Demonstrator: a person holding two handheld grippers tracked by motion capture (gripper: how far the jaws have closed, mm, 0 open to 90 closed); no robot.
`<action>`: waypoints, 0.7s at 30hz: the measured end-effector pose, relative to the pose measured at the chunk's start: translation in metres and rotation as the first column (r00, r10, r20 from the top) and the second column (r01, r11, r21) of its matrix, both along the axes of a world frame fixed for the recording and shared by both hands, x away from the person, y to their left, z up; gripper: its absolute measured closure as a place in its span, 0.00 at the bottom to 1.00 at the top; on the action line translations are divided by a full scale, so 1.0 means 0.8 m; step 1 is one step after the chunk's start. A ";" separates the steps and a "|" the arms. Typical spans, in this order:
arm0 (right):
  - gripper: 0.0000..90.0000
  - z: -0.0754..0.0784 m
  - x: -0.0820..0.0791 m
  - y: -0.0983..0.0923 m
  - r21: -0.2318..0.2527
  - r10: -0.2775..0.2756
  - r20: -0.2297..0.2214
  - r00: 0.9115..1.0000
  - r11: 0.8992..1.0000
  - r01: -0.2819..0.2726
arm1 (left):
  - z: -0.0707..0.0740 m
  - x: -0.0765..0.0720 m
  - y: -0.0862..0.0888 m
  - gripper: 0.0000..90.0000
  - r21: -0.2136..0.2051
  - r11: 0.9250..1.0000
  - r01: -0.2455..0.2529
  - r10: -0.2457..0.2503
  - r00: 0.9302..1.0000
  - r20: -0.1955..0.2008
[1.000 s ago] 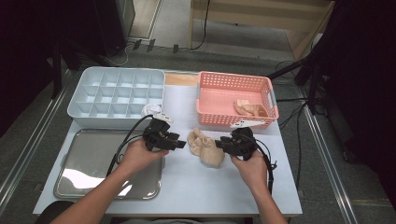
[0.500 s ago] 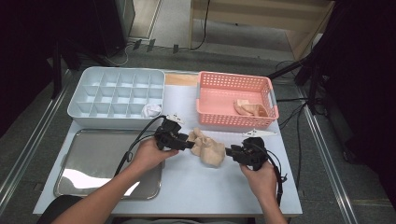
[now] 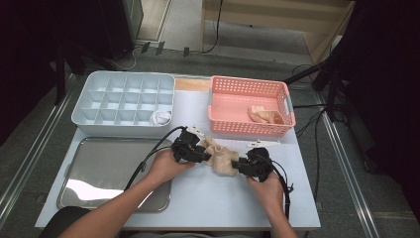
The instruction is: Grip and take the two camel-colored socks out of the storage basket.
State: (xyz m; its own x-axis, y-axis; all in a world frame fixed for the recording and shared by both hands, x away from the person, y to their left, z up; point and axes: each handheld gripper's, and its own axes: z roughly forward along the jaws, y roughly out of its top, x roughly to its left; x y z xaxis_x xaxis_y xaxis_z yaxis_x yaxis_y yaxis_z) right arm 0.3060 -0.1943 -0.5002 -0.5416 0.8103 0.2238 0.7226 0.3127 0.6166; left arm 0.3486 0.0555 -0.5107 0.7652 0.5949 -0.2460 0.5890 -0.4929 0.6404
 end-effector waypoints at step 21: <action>0.92 0.027 -0.007 -0.004 0.013 -0.005 0.000 1.000 1.000 0.005 | 0.033 -0.011 0.027 0.96 -0.082 0.996 0.026 -0.028 0.999 -0.029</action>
State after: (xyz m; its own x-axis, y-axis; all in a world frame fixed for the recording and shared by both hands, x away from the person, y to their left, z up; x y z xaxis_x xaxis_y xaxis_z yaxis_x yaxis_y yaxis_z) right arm 0.3002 -0.1974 -0.4787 -0.5380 0.8097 0.2343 0.7237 0.3011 0.6210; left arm 0.3394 0.0772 -0.4846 0.7725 0.5510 -0.3157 0.5954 -0.4559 0.6615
